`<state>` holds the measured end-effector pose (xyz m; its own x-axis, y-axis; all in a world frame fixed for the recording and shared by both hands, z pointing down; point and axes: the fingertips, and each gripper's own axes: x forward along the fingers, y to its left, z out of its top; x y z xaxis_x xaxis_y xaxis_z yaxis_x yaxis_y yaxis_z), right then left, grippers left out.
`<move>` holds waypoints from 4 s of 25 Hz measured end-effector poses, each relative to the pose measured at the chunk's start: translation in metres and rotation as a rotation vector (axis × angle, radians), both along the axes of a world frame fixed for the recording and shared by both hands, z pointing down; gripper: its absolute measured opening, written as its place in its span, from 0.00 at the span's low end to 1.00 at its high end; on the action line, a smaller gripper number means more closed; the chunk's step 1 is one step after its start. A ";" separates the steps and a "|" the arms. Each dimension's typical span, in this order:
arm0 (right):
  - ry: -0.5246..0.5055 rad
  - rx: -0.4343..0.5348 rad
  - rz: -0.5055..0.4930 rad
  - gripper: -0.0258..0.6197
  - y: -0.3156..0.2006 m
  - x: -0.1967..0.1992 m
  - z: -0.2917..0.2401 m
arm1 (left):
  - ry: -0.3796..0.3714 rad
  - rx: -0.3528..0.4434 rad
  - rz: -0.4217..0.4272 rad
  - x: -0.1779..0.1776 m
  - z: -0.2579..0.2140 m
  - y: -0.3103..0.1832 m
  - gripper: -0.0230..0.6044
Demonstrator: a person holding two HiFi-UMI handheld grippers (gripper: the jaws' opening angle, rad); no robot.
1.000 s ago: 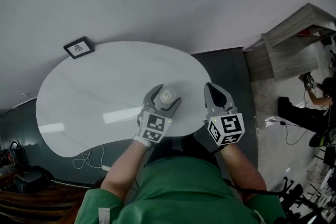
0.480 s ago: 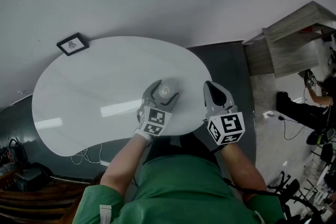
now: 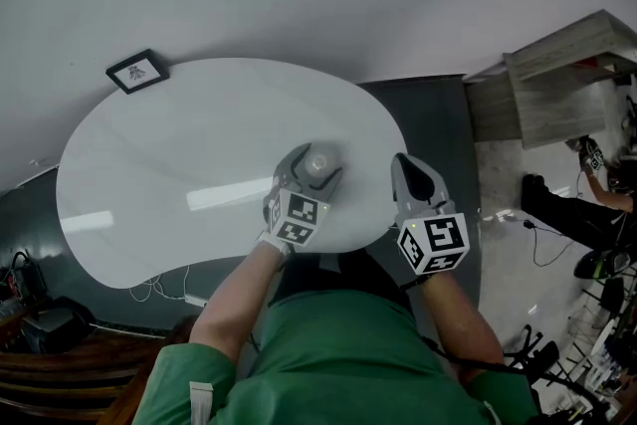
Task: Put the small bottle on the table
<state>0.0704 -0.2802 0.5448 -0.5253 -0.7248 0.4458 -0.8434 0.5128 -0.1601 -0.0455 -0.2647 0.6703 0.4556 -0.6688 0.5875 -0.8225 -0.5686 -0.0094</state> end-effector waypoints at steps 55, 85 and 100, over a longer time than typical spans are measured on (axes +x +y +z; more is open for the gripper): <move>-0.142 0.357 -0.030 0.03 0.013 -0.027 -0.171 | 0.263 0.451 -0.348 -0.075 -0.298 0.022 0.08; -0.120 0.505 -0.025 0.03 -0.012 -0.012 -0.226 | 0.162 0.630 -0.558 -0.181 -0.362 0.029 0.08; -0.127 0.471 0.011 0.03 -0.012 0.004 -0.218 | 0.149 0.619 -0.540 -0.174 -0.356 0.030 0.08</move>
